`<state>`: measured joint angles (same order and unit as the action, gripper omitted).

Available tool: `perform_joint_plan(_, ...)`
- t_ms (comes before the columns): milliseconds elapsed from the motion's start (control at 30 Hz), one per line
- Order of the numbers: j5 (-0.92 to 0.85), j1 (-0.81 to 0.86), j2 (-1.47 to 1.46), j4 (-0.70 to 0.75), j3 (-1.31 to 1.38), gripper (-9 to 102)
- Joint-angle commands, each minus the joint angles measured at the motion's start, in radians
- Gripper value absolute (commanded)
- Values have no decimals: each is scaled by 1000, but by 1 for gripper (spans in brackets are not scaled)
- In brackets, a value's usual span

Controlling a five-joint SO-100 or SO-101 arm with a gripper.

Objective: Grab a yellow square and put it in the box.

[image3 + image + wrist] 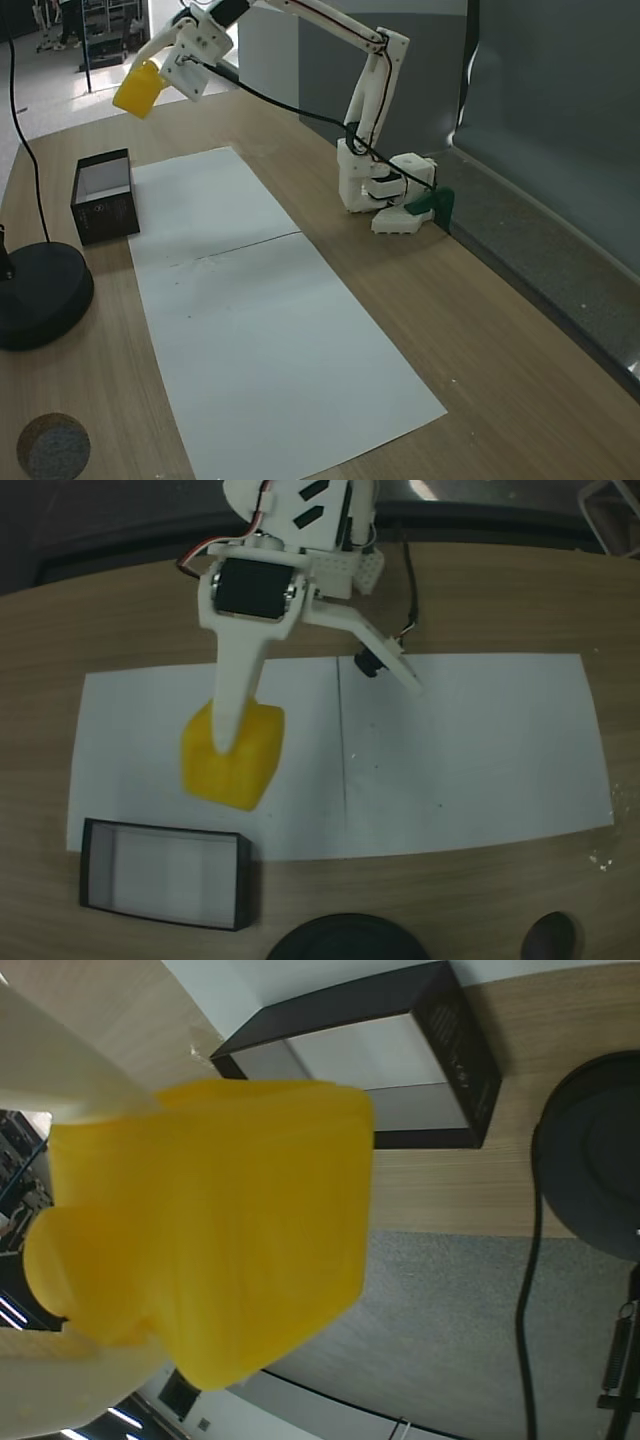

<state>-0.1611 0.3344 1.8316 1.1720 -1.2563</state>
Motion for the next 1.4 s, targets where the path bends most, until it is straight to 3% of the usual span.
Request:
perform_joint_plan(0, 8, 71, -117, -89, 100, 9)
perform_joint_plan(333, 32, 176, -603, -132, 474, 8)
perform_joint_plan(700, 37, 167, -897, -17, 825, 10)
perform_joint_plan(900, 38, 161, -925, 51, 865, 26)
perform_joint_plan(967, 43, 149, -923, 91, 865, 27)
perform_joint_plan(1133, 115, 97, -887, 213, 897, 21)
perform_joint_plan(1300, 173, -11, -798, 393, 991, 0)
perform_joint_plan(1367, 183, -72, -749, 486, 1034, 1)
